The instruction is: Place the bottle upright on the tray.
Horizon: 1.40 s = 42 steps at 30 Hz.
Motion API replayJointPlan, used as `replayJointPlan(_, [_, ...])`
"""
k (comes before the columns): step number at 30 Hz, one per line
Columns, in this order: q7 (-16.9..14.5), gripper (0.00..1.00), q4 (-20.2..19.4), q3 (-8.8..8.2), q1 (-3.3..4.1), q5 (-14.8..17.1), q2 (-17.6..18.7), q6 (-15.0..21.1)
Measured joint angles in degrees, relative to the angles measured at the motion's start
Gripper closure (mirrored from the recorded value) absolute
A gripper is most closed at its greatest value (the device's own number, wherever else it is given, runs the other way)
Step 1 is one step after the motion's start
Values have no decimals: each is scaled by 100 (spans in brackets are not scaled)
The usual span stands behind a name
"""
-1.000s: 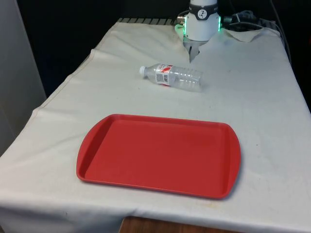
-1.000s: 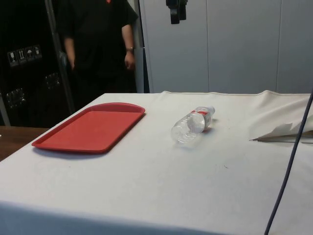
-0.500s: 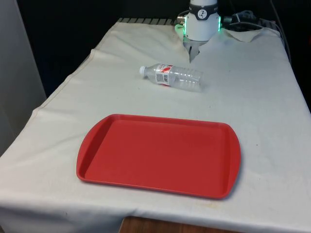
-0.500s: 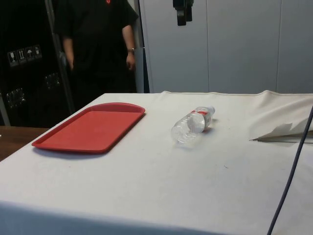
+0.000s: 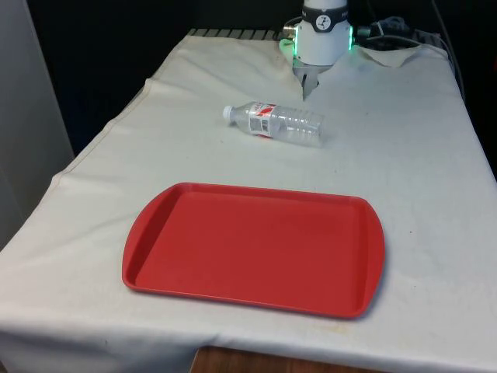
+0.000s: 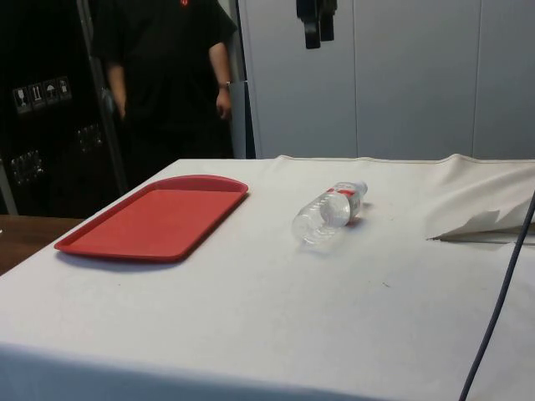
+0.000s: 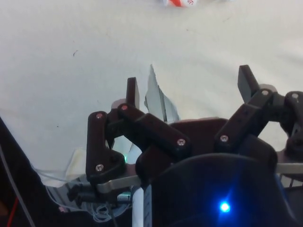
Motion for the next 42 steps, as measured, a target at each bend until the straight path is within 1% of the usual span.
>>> replayJointPlan(3, [132, 0, -34, -6, 0, 0, -11, 0])
replayJointPlan(14, [401, 0, -138, -11, -6, -29, -86, 0])
replayJointPlan(28, [859, 0, -464, -17, -6, -172, -327, 120])
replayJointPlan(32, [945, 0, -521, -6, -6, -195, -378, 132])
replayJointPlan(35, [1071, 0, -596, 6, -6, -223, -435, 149])
replayJointPlan(39, [1197, 0, -625, 57, 0, -258, -470, 149])
replayJointPlan(42, [1197, 0, -625, 57, -6, -258, -470, 149])
